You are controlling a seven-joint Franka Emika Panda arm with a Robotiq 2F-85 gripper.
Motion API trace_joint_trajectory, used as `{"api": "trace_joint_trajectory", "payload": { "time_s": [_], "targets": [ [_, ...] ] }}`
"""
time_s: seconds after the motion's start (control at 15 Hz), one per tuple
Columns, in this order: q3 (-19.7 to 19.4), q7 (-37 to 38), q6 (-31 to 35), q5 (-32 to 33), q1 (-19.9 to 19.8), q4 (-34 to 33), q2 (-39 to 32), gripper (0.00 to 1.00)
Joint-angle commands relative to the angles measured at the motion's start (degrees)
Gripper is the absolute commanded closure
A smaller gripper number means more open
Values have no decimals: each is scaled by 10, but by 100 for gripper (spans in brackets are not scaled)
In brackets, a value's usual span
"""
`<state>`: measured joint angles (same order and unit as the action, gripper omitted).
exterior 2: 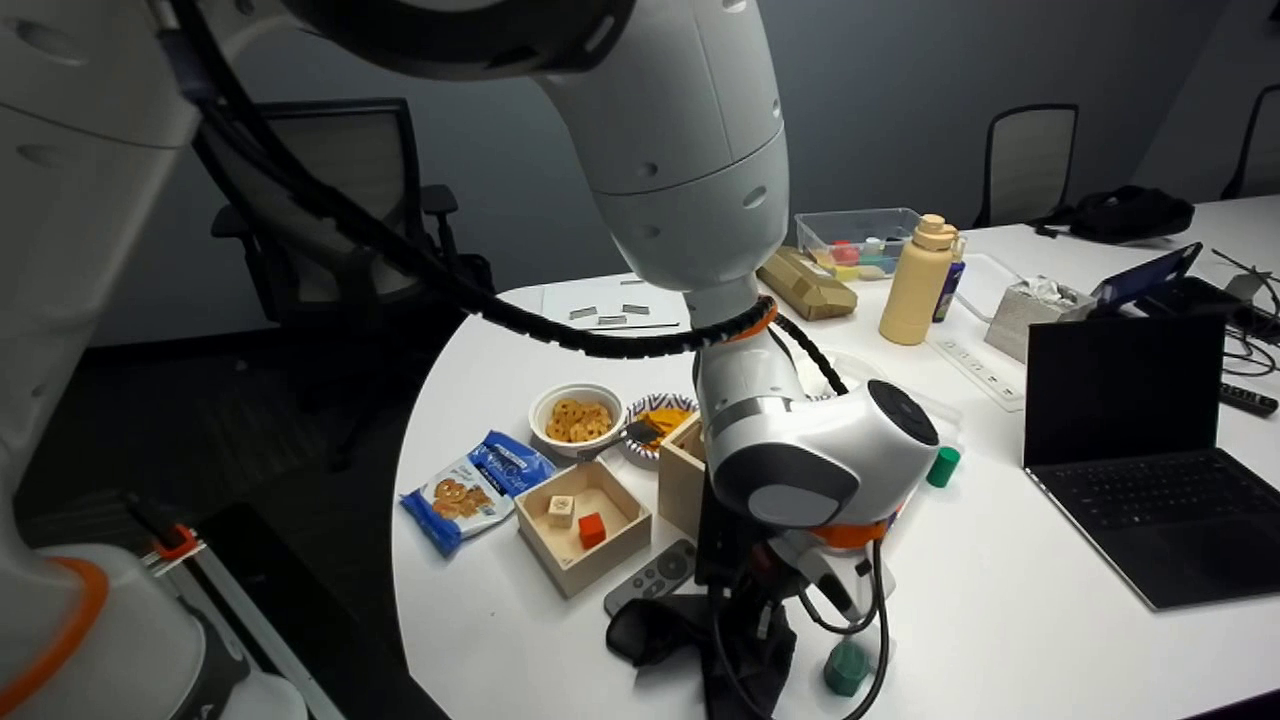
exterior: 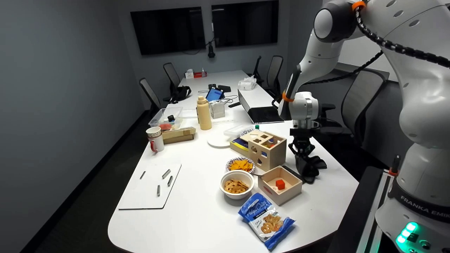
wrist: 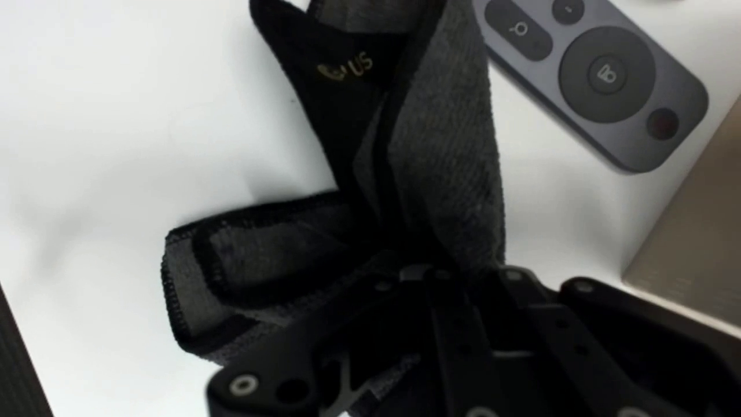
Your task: Use the black towel to clean the table
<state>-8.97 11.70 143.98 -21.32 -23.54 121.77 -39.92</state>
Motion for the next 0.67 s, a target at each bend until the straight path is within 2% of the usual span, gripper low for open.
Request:
{"api": "trace_joint_trajectory", "payload": {
  "time_s": [0.0,0.33,0.6],
  "targets": [
    [-5,-38,-32,5,1,25,17,98],
    [-33,-49,-42,18,12,79,42,98],
    [-48,-53,-35,2,-11,80,31,98]
  ]
}}
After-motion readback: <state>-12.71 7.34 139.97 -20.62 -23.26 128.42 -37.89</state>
